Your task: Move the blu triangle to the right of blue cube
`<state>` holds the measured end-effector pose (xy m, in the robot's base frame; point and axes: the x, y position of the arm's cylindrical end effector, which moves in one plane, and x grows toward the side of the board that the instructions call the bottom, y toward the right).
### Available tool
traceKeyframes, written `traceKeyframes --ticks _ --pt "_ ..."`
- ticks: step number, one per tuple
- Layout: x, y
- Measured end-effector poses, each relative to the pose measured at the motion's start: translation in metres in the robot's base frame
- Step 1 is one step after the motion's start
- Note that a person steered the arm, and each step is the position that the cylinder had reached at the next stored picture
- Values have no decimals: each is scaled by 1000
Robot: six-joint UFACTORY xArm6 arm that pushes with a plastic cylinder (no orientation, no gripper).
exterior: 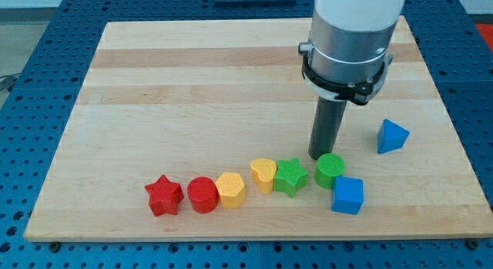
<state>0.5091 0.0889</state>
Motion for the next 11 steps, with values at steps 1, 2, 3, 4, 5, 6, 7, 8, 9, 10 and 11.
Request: traceKeyframes --ticks 1,2,3,4,5,6,7,8,9,10,11 --pt "0 0" --pt "-74 12" --pt "-87 59" --pt "-85 115" --pt "-84 118" --pt "-45 114" --pt "-16 114" --pt "22 114" --pt "22 114" --pt "34 115" --pt "-11 116"
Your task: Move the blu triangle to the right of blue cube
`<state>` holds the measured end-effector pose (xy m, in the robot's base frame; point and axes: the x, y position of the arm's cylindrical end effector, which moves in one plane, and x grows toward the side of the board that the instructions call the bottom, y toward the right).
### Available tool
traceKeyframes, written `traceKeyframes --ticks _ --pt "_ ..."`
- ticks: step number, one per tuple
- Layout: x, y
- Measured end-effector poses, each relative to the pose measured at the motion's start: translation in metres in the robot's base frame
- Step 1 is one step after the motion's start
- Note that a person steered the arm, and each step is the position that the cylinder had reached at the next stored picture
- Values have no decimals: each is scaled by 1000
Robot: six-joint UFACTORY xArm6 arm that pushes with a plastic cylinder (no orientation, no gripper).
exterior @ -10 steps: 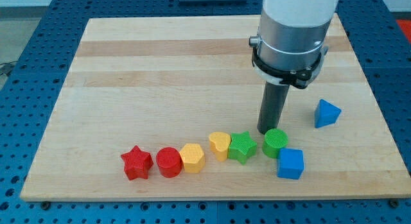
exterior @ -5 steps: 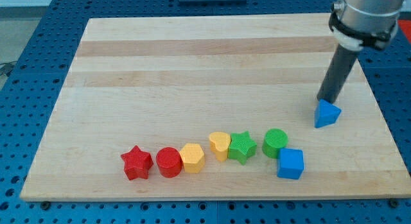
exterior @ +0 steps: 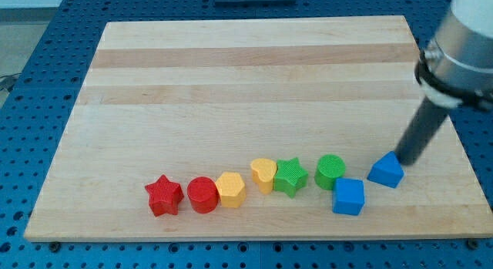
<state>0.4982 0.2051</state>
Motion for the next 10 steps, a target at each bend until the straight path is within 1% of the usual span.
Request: traceKeyframes --ticks 1,2,3,4,5,6,7,8,9,10 --pt "-33 -33" --pt "-29 -56" --pt "-21 -52" --pt "-18 -22" --pt "-17 -17" --pt "8 -16" --pt "49 -16" --pt "54 -16" --pt "54 -16" --pt "14 -15"
